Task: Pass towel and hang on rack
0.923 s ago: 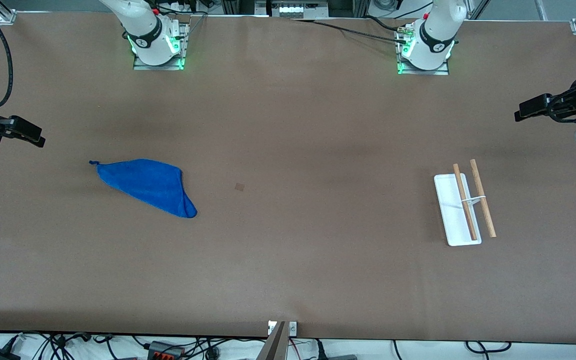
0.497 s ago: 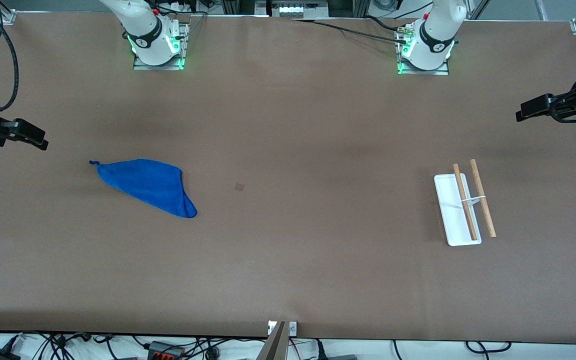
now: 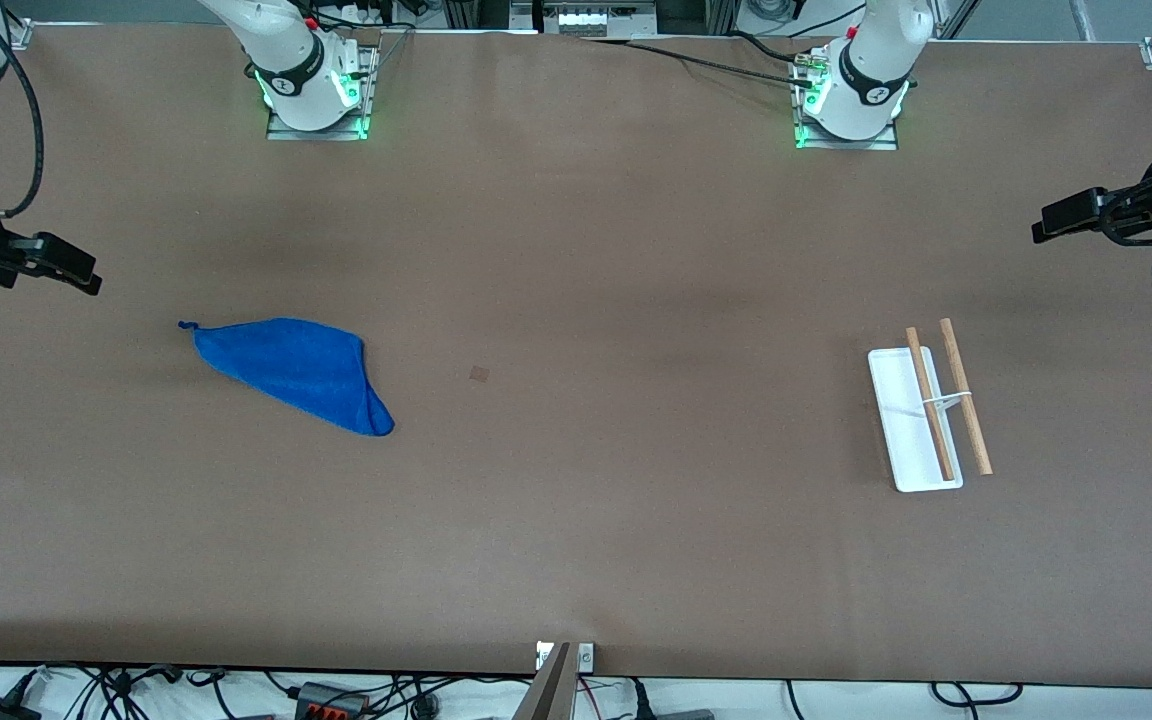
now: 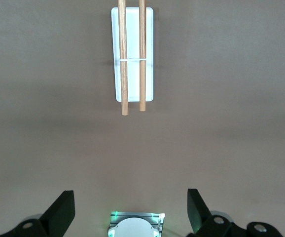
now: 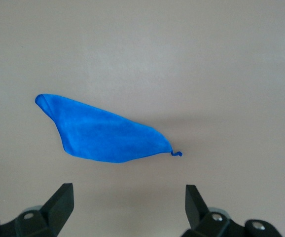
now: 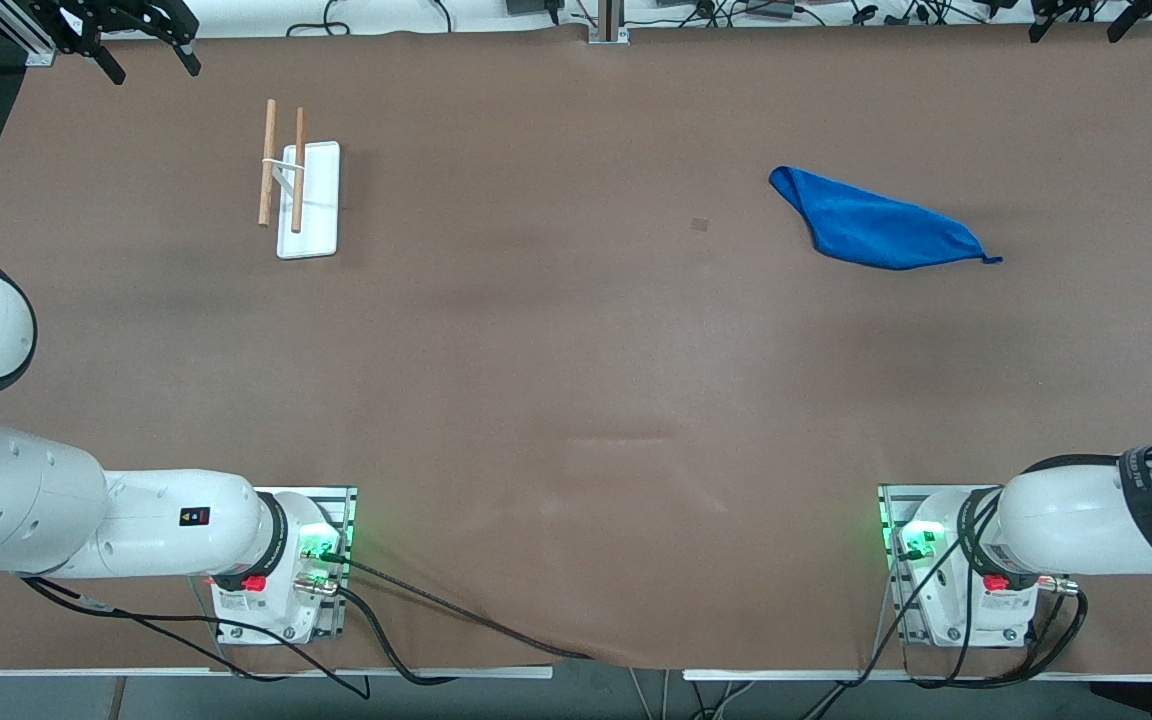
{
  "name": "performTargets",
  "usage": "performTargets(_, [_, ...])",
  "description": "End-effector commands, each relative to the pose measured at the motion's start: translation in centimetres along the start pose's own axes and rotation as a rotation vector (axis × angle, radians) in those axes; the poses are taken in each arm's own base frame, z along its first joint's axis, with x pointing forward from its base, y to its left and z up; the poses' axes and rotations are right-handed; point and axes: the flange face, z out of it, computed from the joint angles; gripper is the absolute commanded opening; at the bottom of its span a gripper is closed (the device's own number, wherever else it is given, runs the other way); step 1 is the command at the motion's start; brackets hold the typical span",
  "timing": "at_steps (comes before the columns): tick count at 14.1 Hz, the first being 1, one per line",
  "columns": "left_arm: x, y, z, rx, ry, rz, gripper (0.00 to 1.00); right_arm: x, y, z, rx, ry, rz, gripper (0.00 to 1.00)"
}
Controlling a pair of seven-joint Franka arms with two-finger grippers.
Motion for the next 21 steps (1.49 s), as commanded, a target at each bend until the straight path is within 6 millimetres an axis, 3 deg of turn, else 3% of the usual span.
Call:
performTargets(1, [-0.4, -0.3, -0.2, -0.017, -0.004, 0.016, 1.0, 1.9, 1.5, 5.2, 0.001, -0.067, 0.017, 1.0])
performTargets(6, [-0.3, -0.5, -0.1, -0.019, -0.005, 0.013, 1.0, 4.2, 3.9, 15.3, -0.002, -0.217, 0.067, 1.0])
performTargets(9, [-0.3, -0.5, -0.1, -0.019, -0.005, 0.013, 1.0, 4.3, 5.2, 20.7, -0.001, -0.312, 0.072, 1.0])
performTargets(11, [-0.3, -0.5, -0.1, -0.019, -0.005, 0.013, 1.0, 4.2, 6.7, 24.0, 0.025, -0.366, -0.028, 1.0])
performTargets(18, [-0.3, -0.8, -0.2, -0.022, -0.003, 0.009, 1.0, 3.5, 7.5, 31.2, 0.153, -0.462, -0.508, 1.0])
performTargets(21, [-0.3, -0.8, -0.2, -0.022, -0.002, 0.009, 1.0, 3.0, 7.0, 32.0, 0.212, -0.444, -0.763, 1.0])
